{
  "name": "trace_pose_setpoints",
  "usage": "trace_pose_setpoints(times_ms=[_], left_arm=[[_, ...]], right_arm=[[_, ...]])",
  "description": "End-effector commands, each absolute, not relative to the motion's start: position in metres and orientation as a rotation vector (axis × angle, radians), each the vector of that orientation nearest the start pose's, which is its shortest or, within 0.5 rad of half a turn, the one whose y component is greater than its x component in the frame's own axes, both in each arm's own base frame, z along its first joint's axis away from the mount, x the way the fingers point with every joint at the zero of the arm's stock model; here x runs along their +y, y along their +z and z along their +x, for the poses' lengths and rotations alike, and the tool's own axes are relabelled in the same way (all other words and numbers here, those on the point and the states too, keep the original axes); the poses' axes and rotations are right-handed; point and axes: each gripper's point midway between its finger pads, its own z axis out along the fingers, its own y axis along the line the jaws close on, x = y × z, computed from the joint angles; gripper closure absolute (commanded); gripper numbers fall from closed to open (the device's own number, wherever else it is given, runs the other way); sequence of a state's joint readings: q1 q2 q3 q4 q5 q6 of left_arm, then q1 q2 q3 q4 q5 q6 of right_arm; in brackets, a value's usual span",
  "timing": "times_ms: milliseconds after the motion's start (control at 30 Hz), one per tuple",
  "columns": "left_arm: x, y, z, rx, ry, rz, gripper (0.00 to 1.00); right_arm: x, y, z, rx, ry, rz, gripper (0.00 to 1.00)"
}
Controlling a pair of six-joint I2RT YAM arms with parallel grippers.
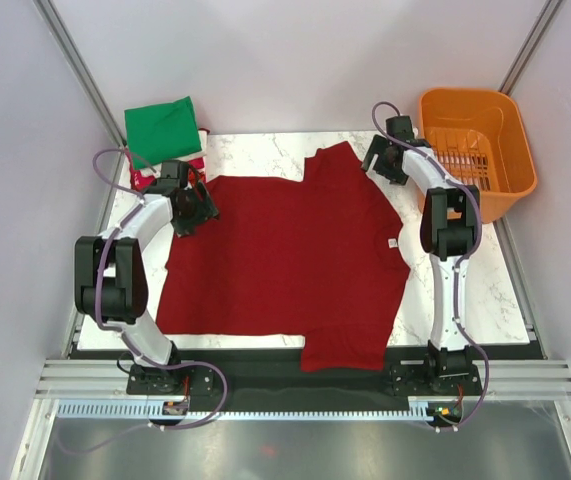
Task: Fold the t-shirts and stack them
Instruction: Flatten the tshirt out
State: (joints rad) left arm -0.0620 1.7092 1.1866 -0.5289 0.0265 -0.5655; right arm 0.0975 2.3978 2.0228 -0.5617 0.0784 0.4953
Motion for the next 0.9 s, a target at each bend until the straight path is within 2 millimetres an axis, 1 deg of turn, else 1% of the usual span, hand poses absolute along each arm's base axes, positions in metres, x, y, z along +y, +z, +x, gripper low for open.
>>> trace_pose_setpoints(times_ms=[0, 33, 67, 100, 133, 167, 200, 233, 267, 300, 333, 367, 400, 433, 467, 500, 533, 600, 633, 700, 767, 800, 867], left_arm=[[-0.053, 0.099, 0.415, 2.454, -0.272, -0.666, 0.21], [-0.054, 0.102, 0.414, 2.448, -0.275, -0.66, 0.21], [-0.055, 0.105, 0.412, 2.442, -0.279, -0.654, 0.21], [-0.056, 0.108, 0.411, 2.435, -0.283, -0.65, 0.21], [-0.055, 0.112, 0.406, 2.426, -0.286, -0.648, 0.21], [-0.055, 0.114, 0.404, 2.422, -0.288, -0.647, 0.21], [-0.055, 0.113, 0.4, 2.425, -0.287, -0.648, 0.21], [-0.052, 0.116, 0.397, 2.425, -0.265, -0.621, 0.2], [-0.052, 0.124, 0.393, 2.405, -0.273, -0.613, 0.2], [-0.056, 0.13, 0.39, 2.4, -0.304, -0.593, 0.2], [-0.055, 0.128, 0.382, 2.415, -0.297, -0.58, 0.2], [-0.054, 0.139, 0.378, 2.388, -0.3, -0.567, 0.2], [-0.053, 0.138, 0.372, 2.395, -0.293, -0.56, 0.19], [-0.052, 0.14, 0.369, 2.392, -0.286, -0.547, 0.19], [-0.051, 0.147, 0.364, 2.381, -0.29, -0.54, 0.19], [-0.052, 0.145, 0.359, 2.389, -0.292, -0.536, 0.18], [-0.052, 0.146, 0.356, 2.391, -0.293, -0.525, 0.18], [-0.05, 0.144, 0.348, 2.396, -0.283, -0.521, 0.18], [-0.048, 0.142, 0.346, 2.401, -0.271, -0.519, 0.18], [-0.045, 0.135, 0.339, 2.416, -0.254, -0.528, 0.18], [-0.046, 0.136, 0.336, 2.42, -0.279, -0.526, 0.18], [-0.046, 0.137, 0.336, 2.423, -0.284, -0.511, 0.18], [-0.045, 0.139, 0.335, 2.426, -0.284, -0.494, 0.18]], right_arm=[[0.075, 0.054, 0.592, 2.45, 0.209, 0.44, 0.08], [0.086, 0.072, 0.593, 2.422, 0.235, 0.394, 0.08], [0.09, 0.08, 0.592, 2.41, 0.225, 0.359, 0.08], [0.091, 0.082, 0.586, 2.414, 0.187, 0.33, 0.07], [0.094, 0.102, 0.582, 2.381, 0.145, 0.311, 0.06], [0.094, 0.105, 0.577, 2.378, 0.129, 0.309, 0.06], [0.093, 0.098, 0.569, 2.399, 0.118, 0.318, 0.06], [0.093, 0.101, 0.567, 2.396, 0.125, 0.316, 0.07], [0.095, 0.096, 0.564, 2.41, 0.132, 0.311, 0.07], [0.096, 0.089, 0.562, 2.427, 0.133, 0.305, 0.08], [0.096, 0.078, 0.56, 2.452, 0.132, 0.302, 0.09], [0.098, 0.072, 0.559, 2.468, 0.138, 0.298, 0.1], [0.099, 0.07, 0.56, 2.475, 0.141, 0.3, 0.11], [0.098, 0.058, 0.558, 2.501, 0.133, 0.304, 0.11], [0.098, 0.053, 0.558, 2.508, 0.126, 0.306, 0.11], [0.097, 0.051, 0.561, 2.505, 0.118, 0.311, 0.12], [0.095, 0.042, 0.561, 2.518, 0.099, 0.315, 0.11], [0.093, 0.041, 0.566, 2.511, 0.074, 0.313, 0.11], [0.093, 0.033, 0.565, 2.529, 0.065, 0.312, 0.11], [0.092, 0.03, 0.567, 2.534, 0.061, 0.304, 0.13], [0.095, 0.023, 0.566, 2.55, 0.064, 0.297, 0.14], [0.097, 0.019, 0.565, 2.558, 0.065, 0.292, 0.18], [0.104, 0.015, 0.562, 2.569, 0.07, 0.272, 0.21]])
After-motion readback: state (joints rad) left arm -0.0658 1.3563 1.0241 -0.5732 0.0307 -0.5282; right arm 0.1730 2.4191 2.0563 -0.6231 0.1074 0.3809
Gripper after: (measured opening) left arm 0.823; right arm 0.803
